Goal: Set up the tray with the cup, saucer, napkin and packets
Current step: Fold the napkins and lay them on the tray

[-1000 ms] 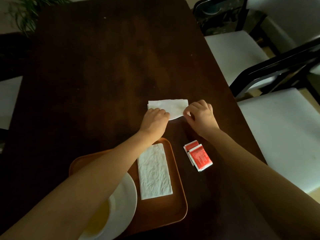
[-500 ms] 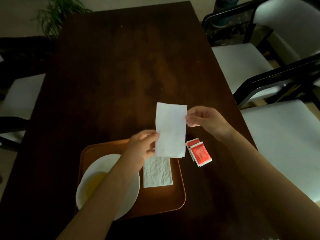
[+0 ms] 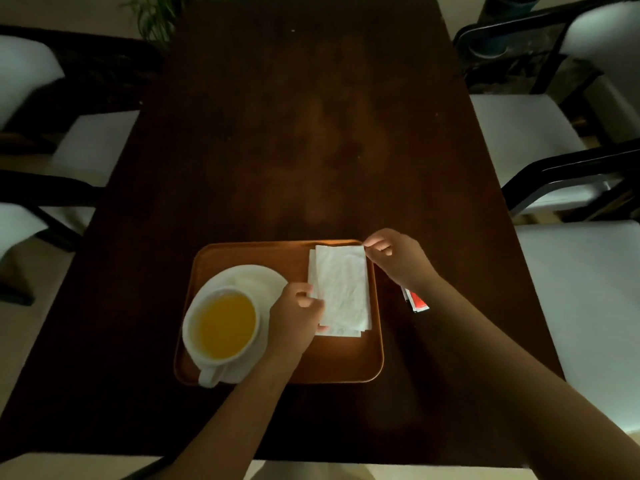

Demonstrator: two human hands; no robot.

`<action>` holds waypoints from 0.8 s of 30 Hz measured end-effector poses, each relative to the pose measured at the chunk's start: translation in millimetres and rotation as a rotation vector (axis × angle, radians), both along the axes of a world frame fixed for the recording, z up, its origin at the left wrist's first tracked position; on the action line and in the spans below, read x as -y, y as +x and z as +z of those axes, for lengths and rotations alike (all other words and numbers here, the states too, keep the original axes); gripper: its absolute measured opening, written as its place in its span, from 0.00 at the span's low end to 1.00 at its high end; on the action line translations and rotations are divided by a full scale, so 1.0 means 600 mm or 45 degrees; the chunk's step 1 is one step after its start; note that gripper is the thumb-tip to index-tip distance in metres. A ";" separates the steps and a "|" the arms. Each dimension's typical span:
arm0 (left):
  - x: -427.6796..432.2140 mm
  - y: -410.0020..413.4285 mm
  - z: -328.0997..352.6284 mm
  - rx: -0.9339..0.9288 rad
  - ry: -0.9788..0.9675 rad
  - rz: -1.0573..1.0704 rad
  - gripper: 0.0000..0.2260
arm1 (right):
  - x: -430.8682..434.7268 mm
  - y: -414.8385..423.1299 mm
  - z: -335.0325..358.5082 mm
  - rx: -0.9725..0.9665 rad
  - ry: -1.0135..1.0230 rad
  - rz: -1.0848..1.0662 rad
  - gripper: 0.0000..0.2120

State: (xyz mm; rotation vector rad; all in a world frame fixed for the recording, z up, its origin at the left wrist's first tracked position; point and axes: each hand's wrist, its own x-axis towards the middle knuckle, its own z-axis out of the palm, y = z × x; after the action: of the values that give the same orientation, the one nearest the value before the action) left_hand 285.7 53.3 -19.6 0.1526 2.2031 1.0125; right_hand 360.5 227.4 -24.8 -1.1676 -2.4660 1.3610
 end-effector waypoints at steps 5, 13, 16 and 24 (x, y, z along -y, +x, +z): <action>0.011 0.014 0.004 -0.273 0.002 -0.074 0.13 | 0.034 -0.014 -0.008 0.041 0.347 0.149 0.07; 0.047 0.033 0.004 -0.663 -0.122 -0.295 0.15 | 0.066 -0.012 -0.018 0.044 0.489 0.206 0.10; 0.053 0.041 0.003 -0.757 -0.204 -0.448 0.16 | 0.070 -0.011 -0.019 0.057 0.563 0.233 0.10; 0.039 0.044 -0.008 -0.926 -0.400 -0.916 0.21 | 0.082 0.004 -0.030 0.300 0.781 0.599 0.21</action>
State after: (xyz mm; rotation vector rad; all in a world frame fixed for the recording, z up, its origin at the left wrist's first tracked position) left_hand 312.2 29.6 -24.6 1.2232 2.5603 0.1983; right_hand 362.9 178.4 -42.6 -0.6571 -3.1192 0.4365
